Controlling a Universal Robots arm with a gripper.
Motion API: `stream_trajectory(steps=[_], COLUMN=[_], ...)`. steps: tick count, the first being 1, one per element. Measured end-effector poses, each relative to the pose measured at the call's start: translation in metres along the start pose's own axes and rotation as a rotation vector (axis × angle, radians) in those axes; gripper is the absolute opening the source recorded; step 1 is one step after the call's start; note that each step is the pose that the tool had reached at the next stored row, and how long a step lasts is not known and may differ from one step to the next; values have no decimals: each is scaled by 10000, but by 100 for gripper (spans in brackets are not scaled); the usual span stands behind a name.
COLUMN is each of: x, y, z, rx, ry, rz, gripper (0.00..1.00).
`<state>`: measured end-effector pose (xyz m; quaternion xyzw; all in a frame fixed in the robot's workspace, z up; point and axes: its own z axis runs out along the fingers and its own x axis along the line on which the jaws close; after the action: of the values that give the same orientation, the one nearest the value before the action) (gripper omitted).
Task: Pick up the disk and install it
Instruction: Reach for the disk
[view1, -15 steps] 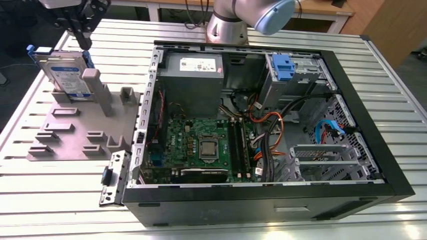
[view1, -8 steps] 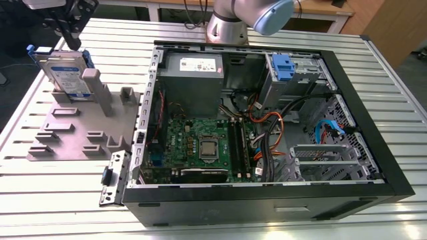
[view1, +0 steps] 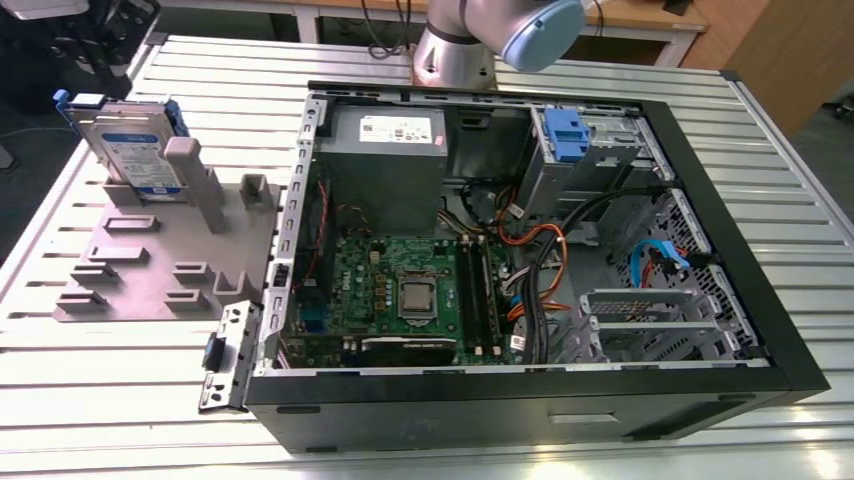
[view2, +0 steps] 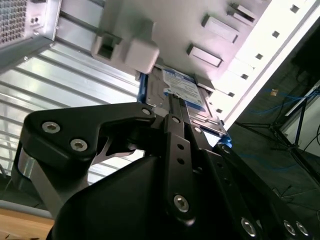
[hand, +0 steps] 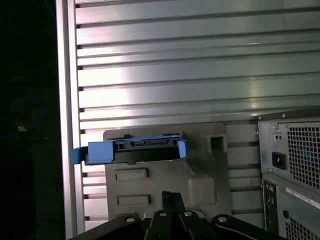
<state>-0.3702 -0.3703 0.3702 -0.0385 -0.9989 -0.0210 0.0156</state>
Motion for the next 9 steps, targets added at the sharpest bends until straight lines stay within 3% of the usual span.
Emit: stream_trajectory(steps=[6, 9], x=[261, 357], y=[34, 65], z=[51, 84], rx=[1, 4], ry=[8, 52], rz=[0, 1], gripper=[11, 11])
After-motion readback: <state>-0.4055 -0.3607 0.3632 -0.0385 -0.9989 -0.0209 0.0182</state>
